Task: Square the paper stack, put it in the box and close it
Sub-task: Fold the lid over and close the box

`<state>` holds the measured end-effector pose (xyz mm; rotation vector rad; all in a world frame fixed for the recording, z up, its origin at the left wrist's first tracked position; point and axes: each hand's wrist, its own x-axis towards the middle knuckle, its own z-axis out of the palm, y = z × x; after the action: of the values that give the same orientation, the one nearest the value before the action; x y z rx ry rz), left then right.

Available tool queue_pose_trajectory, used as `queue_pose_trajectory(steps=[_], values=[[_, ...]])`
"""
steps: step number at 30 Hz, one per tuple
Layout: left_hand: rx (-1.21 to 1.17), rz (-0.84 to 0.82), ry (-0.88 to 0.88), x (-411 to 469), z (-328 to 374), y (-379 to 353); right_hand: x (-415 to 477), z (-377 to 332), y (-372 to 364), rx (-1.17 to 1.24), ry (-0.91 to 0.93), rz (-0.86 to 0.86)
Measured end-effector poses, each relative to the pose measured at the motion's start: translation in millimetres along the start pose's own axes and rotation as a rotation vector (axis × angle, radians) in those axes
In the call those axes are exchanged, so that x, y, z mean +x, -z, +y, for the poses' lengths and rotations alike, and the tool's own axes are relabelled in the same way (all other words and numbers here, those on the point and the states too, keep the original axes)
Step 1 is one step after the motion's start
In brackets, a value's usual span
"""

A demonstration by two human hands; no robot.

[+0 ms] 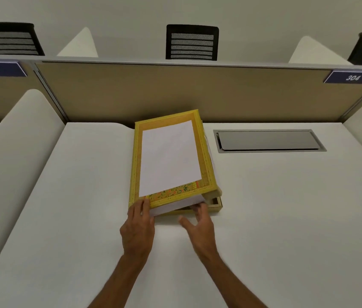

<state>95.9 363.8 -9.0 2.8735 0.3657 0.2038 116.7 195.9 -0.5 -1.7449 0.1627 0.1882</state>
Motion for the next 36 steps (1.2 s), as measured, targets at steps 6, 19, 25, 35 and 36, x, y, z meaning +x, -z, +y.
queue_pose_trajectory(steps=[6, 19, 25, 35, 36], values=[[0.006, -0.059, -0.043, -4.2, 0.7, -5.4, 28.4, -12.1, 31.5, 0.531, -0.255, 0.431], [-0.013, 0.060, -0.216, -14.6, 1.9, -8.4, 49.8, 10.3, 60.4, -0.051, -0.210, 0.475], [-0.112, 0.023, -0.188, -13.0, -4.5, -12.7, 56.5, 24.3, 62.5, -0.231, -0.200, 0.392], [-0.292, -0.042, -0.001, 38.1, -13.0, -10.6, 82.8, 23.9, 65.2, -0.449, 0.125, 0.273], [-0.335, -0.077, 0.023, 50.3, -15.4, -10.2, 94.2, 20.8, 64.8, -0.518, 0.182, 0.227]])
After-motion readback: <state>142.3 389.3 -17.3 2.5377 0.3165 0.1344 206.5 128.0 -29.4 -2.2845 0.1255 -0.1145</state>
